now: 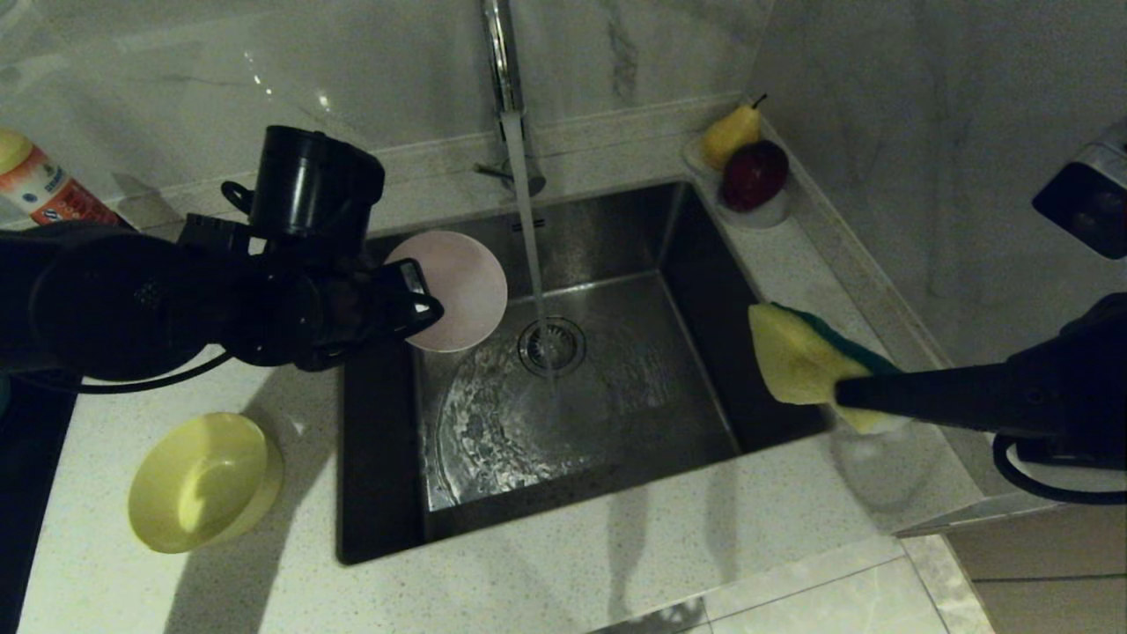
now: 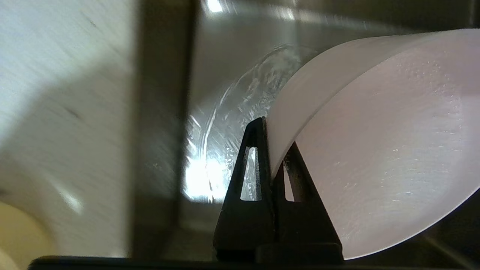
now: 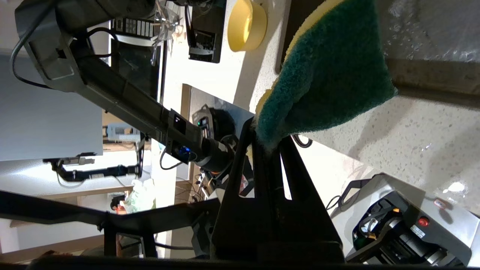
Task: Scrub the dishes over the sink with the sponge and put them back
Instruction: Rinse the bowl
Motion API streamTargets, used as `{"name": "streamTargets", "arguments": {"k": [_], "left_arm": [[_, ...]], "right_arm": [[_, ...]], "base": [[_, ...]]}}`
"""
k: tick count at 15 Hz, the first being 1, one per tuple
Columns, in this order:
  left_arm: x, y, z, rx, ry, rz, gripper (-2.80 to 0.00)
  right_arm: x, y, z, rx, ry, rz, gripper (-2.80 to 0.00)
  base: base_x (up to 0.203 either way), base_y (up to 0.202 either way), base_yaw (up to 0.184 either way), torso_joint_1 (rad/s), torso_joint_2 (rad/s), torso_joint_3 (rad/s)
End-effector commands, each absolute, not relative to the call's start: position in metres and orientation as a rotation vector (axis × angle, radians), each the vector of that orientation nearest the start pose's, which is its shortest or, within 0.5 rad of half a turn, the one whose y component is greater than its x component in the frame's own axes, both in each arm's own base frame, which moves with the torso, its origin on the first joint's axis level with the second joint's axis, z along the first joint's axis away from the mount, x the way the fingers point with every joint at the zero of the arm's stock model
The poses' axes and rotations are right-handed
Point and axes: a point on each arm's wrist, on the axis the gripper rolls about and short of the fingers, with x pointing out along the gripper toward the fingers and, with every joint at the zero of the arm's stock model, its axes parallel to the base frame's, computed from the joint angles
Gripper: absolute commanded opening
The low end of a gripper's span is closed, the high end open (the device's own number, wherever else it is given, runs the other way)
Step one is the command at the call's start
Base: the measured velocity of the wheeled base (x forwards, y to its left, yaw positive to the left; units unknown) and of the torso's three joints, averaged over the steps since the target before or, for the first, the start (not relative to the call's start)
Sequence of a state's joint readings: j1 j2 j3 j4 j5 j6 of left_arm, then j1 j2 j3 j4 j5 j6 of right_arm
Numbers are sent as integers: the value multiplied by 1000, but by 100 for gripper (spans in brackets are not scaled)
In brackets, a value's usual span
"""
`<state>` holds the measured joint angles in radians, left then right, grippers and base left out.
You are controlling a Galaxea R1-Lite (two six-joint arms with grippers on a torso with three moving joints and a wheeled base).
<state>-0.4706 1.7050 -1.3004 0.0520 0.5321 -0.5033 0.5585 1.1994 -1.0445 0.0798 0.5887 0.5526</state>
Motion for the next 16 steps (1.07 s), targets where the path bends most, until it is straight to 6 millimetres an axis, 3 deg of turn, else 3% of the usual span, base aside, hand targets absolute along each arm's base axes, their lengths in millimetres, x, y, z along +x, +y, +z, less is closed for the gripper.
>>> {"name": "streamTargets", "arguments": {"k": [1,6,12,16], "left_arm": [[279,-127,254,-226,213,143,-280],[272,-118,264,-77,-153,128,-280],[250,-109,304,20,-435,117,-280],[243,-107,313,72,-549,81,-280]], "right_arm": [[137,100,301,494,567,1043,-280],[139,101,295,494,592,1036,-280],[142,103,291,493,609,1028,-280],[144,104,290,493,610,1028,-280]], "base": [[0,0,0,0,0,0],[0,0,0,0,0,0],[0,0,0,0,0,0],[0,0,0,0,0,0]]}}
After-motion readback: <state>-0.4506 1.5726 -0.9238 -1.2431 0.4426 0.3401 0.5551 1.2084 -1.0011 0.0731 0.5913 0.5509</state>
